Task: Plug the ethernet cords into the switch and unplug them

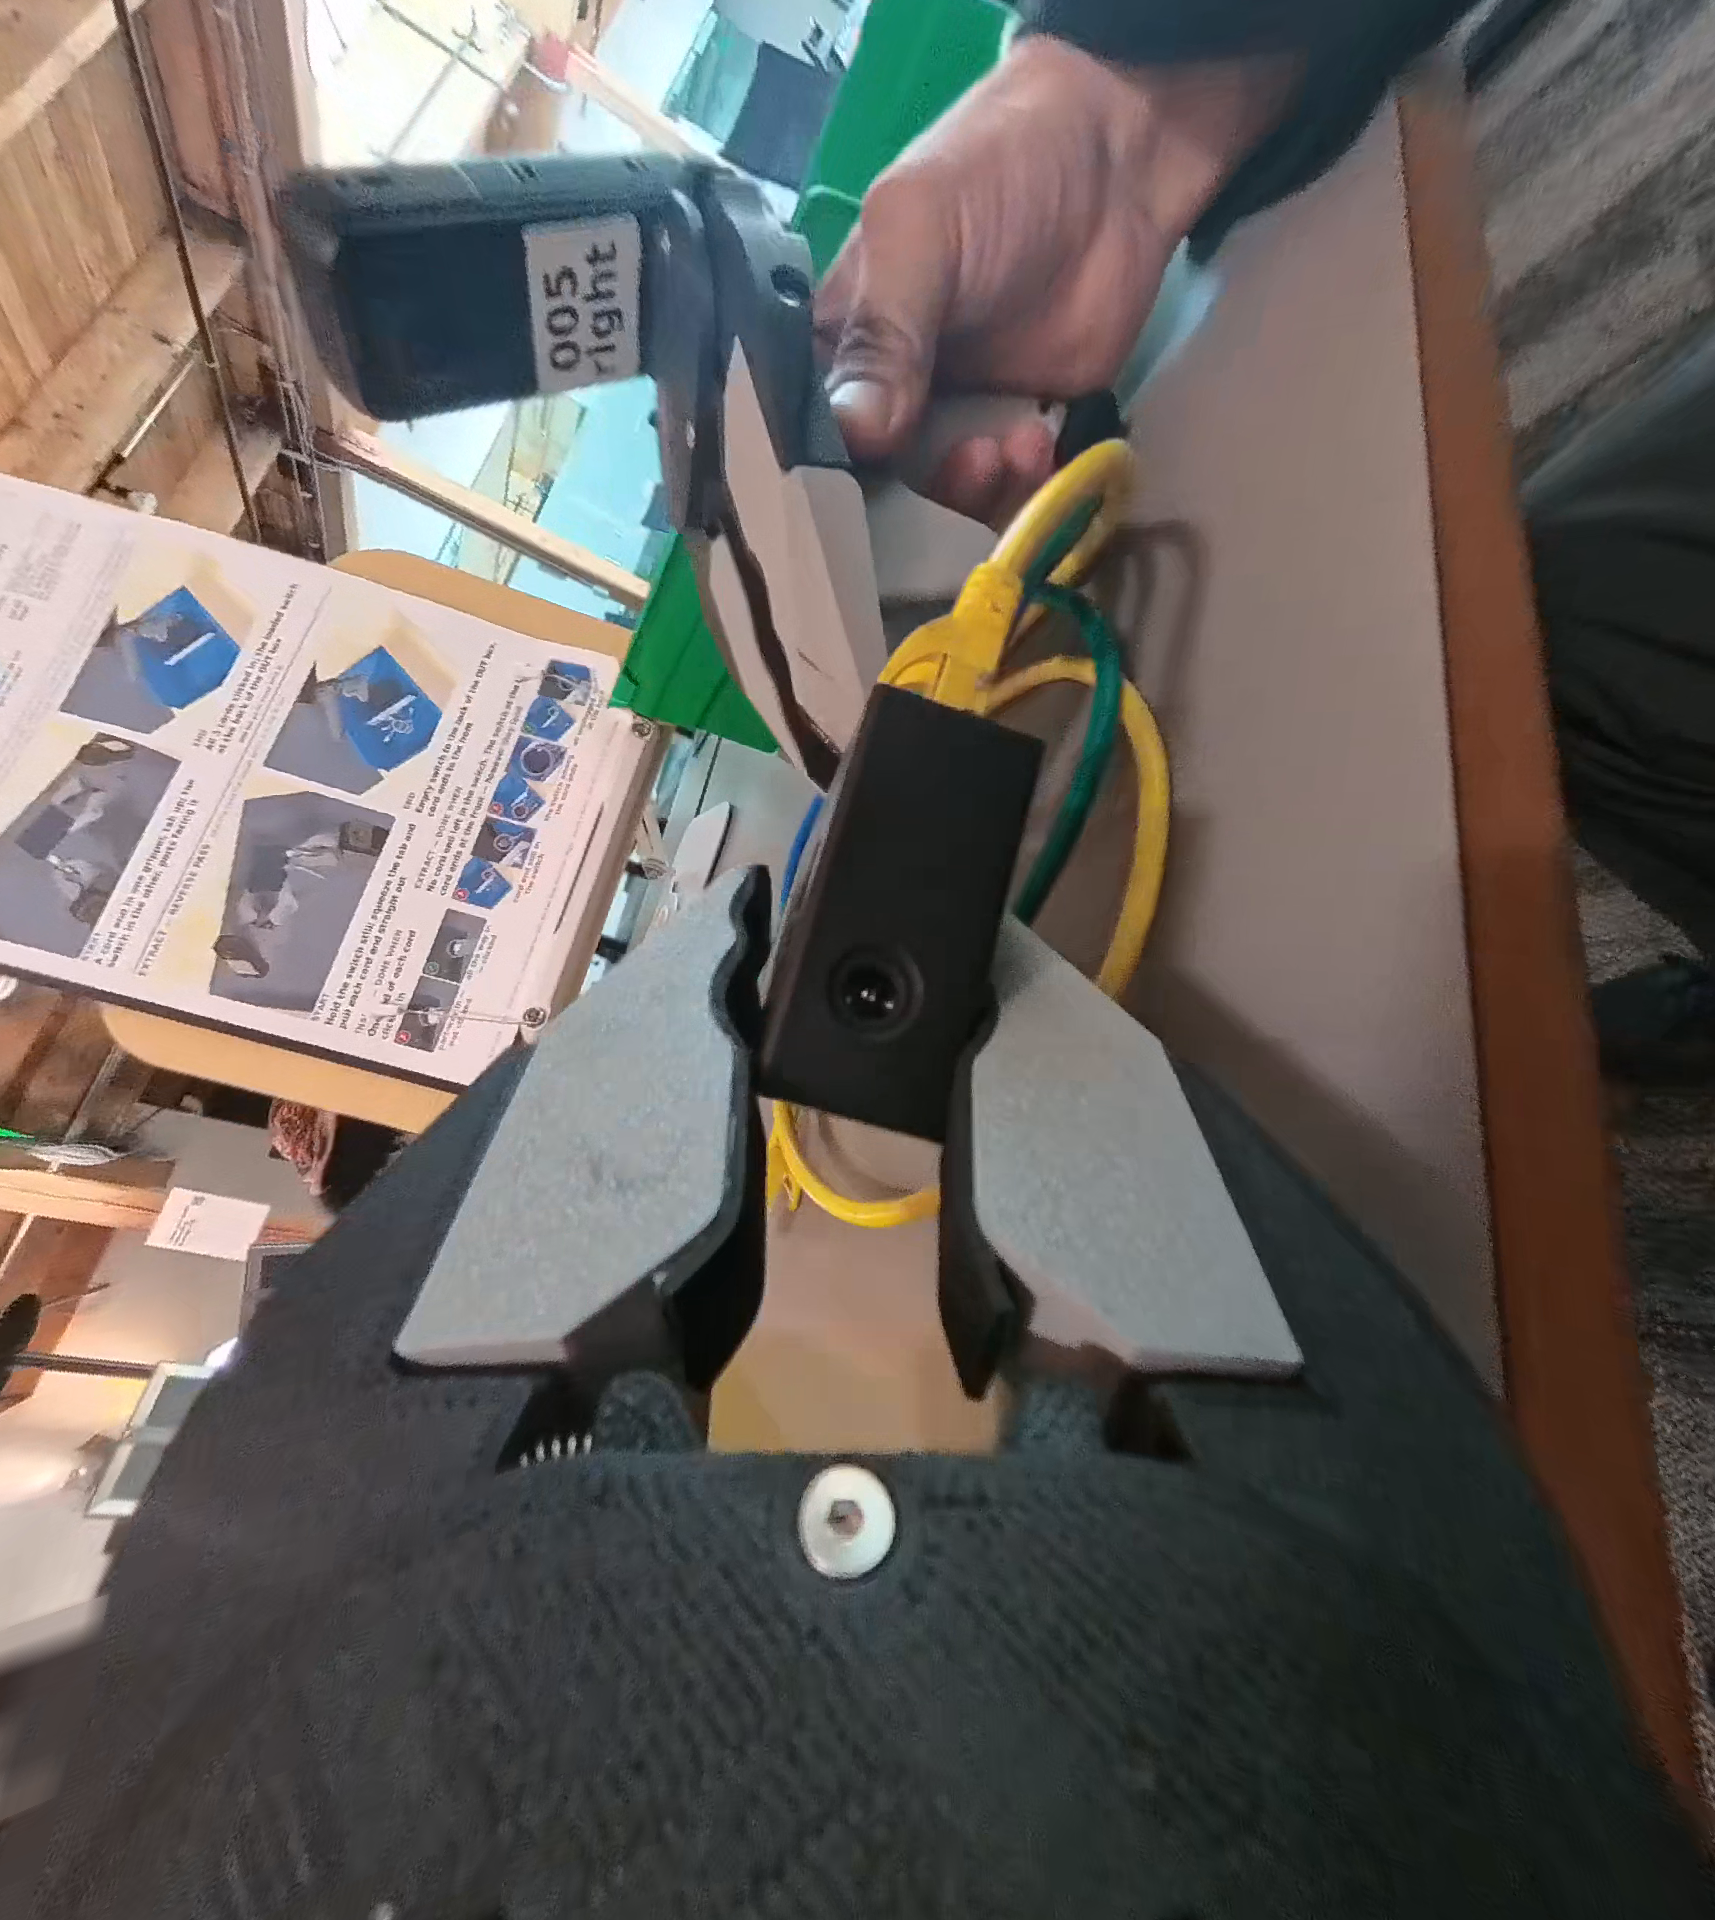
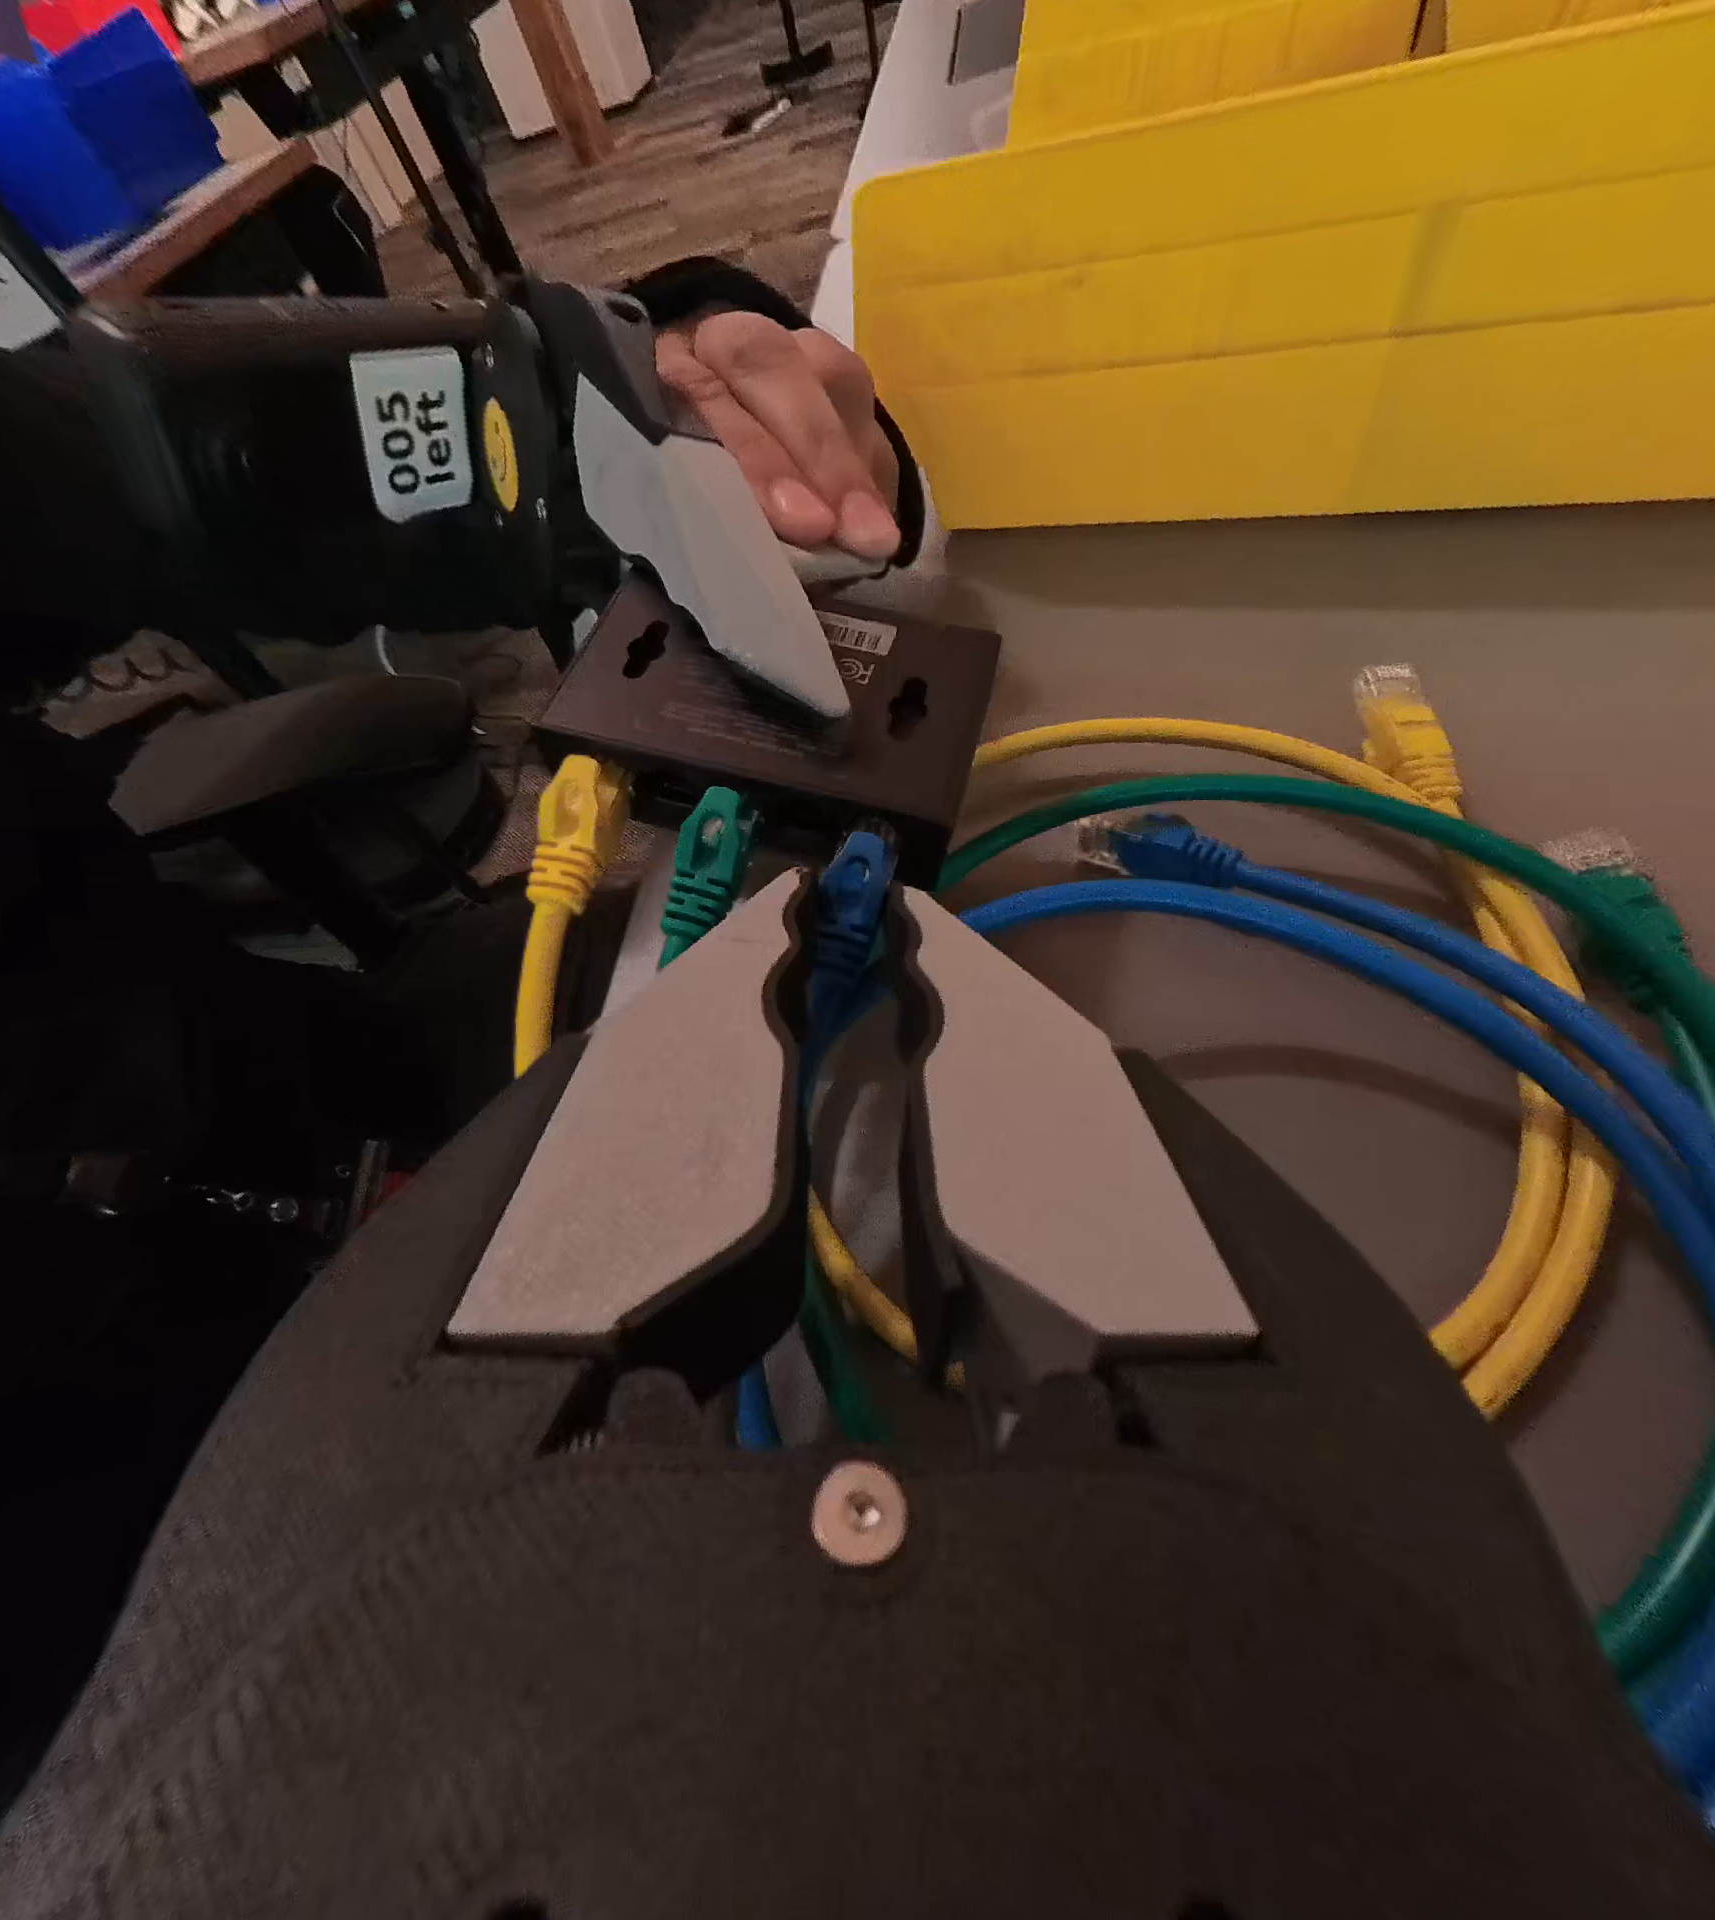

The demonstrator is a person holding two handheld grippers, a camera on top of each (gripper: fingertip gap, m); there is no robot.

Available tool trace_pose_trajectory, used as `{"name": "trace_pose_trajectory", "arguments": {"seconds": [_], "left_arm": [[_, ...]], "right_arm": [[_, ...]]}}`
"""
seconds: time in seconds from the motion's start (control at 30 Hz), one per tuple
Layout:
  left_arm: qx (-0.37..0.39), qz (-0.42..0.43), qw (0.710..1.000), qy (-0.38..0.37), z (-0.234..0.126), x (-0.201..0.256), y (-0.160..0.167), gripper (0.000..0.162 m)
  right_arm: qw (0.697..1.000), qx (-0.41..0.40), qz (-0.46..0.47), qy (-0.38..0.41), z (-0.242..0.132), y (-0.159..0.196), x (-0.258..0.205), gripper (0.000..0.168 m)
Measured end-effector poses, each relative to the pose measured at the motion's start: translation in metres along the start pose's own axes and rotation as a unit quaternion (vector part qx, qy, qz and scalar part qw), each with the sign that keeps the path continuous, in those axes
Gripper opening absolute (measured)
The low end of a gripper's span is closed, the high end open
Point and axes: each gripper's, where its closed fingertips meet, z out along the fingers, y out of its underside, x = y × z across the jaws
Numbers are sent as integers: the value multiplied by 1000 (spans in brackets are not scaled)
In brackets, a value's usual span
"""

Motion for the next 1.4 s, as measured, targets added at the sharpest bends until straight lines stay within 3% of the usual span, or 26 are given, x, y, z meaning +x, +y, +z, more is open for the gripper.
{"name": "trace_pose_trajectory", "arguments": {"seconds": [0.5,0.83,1.13,1.4], "left_arm": [[25,-23,999,-8,-1,-6,-11,33],[74,9,997,-35,-5,-5,-23,39],[30,-5,999,-16,0,-5,-11,31],[56,-28,998,-9,-1,-7,-18,29]], "right_arm": [[999,25,19,-31,-1,-9,2,9],[997,19,-2,-77,-3,-7,-17,10],[998,23,24,-54,0,-13,-3,8],[994,34,37,-92,6,-20,-5,6]]}}
